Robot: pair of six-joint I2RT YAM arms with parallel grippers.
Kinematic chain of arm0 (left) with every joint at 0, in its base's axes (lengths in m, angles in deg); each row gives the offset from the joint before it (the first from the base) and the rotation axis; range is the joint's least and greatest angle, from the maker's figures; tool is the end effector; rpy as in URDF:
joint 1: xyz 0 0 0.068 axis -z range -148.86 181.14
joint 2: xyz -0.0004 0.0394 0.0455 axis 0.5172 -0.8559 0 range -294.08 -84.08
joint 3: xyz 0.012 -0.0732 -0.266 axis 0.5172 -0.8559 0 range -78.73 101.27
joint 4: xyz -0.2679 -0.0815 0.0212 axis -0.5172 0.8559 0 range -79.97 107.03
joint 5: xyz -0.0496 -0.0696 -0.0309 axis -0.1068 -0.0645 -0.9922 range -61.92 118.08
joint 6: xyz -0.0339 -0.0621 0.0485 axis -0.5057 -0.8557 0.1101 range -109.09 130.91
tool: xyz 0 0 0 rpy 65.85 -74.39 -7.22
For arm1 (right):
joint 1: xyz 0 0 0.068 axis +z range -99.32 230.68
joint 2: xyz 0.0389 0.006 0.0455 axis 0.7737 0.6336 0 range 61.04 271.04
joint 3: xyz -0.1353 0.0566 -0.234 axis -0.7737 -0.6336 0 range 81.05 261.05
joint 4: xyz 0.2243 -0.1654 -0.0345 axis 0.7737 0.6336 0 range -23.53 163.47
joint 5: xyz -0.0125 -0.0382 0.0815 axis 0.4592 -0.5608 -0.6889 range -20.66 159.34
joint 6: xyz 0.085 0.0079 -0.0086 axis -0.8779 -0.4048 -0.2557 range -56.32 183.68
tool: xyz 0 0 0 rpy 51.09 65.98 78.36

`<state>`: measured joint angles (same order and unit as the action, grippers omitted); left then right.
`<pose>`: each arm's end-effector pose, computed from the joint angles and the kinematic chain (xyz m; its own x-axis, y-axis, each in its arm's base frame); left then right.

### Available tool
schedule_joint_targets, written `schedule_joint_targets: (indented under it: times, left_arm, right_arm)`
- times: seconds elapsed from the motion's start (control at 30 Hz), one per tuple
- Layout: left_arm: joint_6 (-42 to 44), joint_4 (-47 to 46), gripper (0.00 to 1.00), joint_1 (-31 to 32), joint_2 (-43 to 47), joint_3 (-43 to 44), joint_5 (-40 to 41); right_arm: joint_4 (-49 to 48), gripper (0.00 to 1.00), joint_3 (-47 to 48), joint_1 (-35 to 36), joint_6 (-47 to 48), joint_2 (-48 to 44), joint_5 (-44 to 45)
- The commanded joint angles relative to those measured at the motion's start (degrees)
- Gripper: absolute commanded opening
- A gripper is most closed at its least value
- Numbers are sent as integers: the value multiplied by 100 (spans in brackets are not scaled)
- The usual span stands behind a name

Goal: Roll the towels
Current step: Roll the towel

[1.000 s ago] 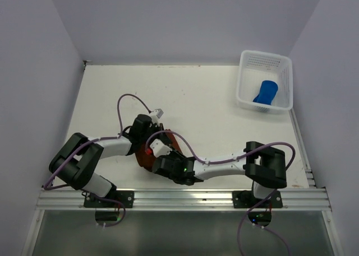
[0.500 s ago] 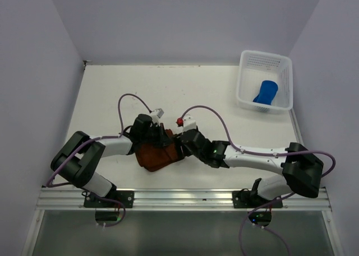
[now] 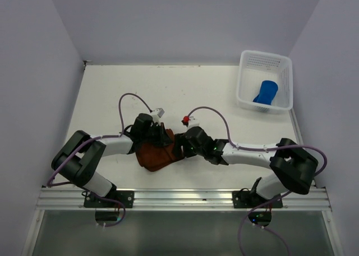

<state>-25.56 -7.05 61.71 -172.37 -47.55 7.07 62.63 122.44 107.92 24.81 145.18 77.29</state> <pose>0.2594 -0.1848 0.0973 -0.8682 -0.1317 -0.4785 0.2426 0.7284 -0.6407 0.1951 0.2838 0.1498 -0.7508 -0.0182 -0.6603 -0.3898 0.8192 0.4207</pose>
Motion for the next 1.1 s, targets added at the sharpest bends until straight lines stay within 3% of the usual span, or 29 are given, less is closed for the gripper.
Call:
schedule_joint_targets:
  times: [0.0,0.37,0.5,0.73,0.83,1.07]
  left_arm:
    - [43,188,0,-7,-83,108,168]
    - [52,205,0,-7,-83,143,133]
    - [87,188,0,-68,-74,213,80]
    - [245,424,0,-218,-232,793,1]
    - [315,504,0,-262,-355,986,-34]
    - [509,574,0,-595,-513,1031,1]
  right_arm:
    - [-311,70,-131,-28,-86,155,119]
    - [-794,67,-403,-46,55,489,32]
    - [-794,52,-333,-46,160,568,-135]
    - [-873,12,-386,-46,108,709,-223]
    - [-908,2,-465,-46,73,683,-223]
    - [-593,0,-553,-37,239,244,119]
